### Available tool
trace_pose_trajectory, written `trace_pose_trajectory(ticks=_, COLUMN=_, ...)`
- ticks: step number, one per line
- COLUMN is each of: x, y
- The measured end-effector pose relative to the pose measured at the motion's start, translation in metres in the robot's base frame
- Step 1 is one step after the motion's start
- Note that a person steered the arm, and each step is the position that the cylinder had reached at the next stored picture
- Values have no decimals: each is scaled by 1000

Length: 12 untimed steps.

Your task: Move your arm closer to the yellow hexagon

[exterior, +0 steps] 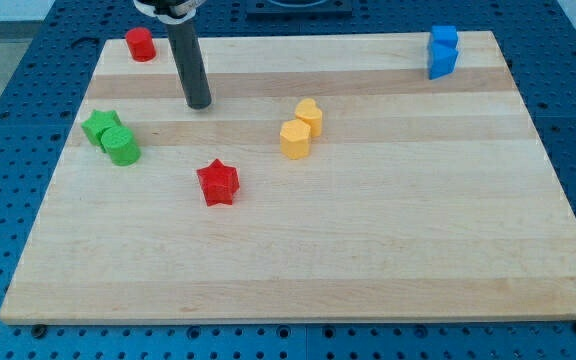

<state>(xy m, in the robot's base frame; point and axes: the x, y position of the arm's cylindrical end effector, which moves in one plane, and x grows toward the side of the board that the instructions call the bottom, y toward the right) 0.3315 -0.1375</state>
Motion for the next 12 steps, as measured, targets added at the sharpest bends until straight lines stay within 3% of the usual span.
trace_pose_trajectory(ticks=8, x=74, y=36)
trace_pose_trajectory(ticks=12, x=86, y=77)
